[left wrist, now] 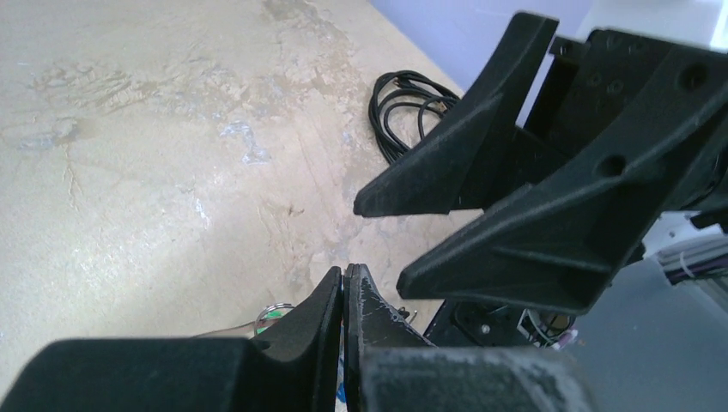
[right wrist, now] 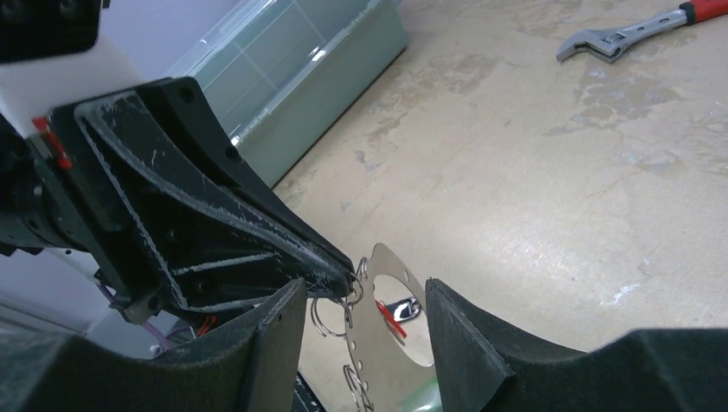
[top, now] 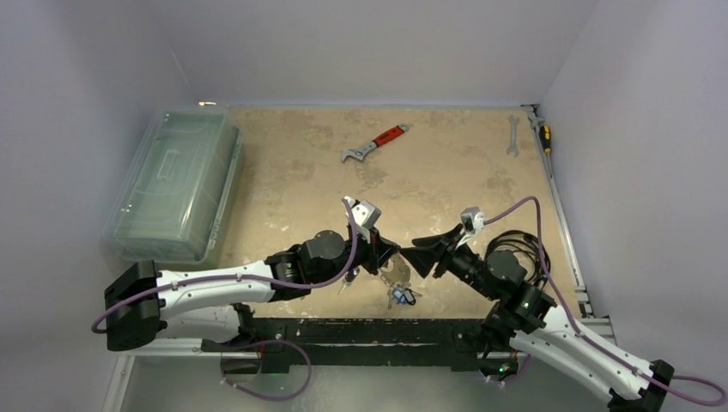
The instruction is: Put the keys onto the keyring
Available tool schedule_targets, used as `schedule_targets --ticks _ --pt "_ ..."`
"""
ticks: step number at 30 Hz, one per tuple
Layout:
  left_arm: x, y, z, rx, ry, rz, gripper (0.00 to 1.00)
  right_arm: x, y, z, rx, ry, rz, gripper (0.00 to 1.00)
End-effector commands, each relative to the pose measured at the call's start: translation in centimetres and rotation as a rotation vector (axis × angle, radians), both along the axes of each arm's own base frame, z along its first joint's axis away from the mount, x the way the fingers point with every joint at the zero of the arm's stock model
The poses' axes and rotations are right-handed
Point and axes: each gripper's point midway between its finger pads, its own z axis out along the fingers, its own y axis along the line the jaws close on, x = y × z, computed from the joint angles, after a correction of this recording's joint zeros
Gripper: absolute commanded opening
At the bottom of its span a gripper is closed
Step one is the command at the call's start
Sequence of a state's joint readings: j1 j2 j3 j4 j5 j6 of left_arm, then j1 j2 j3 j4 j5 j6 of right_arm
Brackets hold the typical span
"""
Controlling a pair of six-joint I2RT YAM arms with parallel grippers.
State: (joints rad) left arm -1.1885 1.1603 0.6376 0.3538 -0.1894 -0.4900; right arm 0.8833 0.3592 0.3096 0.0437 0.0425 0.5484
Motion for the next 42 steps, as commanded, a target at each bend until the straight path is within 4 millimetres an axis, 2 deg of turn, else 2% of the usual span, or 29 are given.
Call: schedule_targets --ticks 1,9,20,27,30,33,35,42 --pt "1.3 0.1 3.5 -0.104 0.116 0.120 0.00 -0.2 0.2 1.3 0.015 -0.041 0.021 0.57" --pt "1.4 0.3 6.0 -0.157 0.197 0.160 0.00 -0.6 1.1 3.1 0.020 -0.088 0.075 0.57" --pt "2.2 0.0 7.2 -0.190 0.199 0.198 0.00 -1.1 1.4 6.2 0.015 -0.189 0.118 0.59" --pt "3.2 0.3 8.0 -0.215 0.189 0.255 0.00 -1.6 2.2 7.0 -0.004 -0.213 0.182 0.62" --pt "4.0 0.6 8.4 -0.246 0.188 0.306 0.00 -0.3 1.3 7.3 -0.030 -0.189 0.093 0.63" --pt "4.8 1.0 8.9 -0.267 0.177 0.360 0.00 1.0 0.3 7.1 -0.062 -0.165 0.000 0.70" --pt "5.3 1.2 9.1 -0.273 0.172 0.390 0.00 2.0 -0.6 6.4 -0.092 -0.137 -0.075 0.77" --pt "6.8 1.9 10.0 -0.303 0.161 0.491 0.00 4.5 -1.6 4.4 -0.197 -0.115 -0.199 0.86"
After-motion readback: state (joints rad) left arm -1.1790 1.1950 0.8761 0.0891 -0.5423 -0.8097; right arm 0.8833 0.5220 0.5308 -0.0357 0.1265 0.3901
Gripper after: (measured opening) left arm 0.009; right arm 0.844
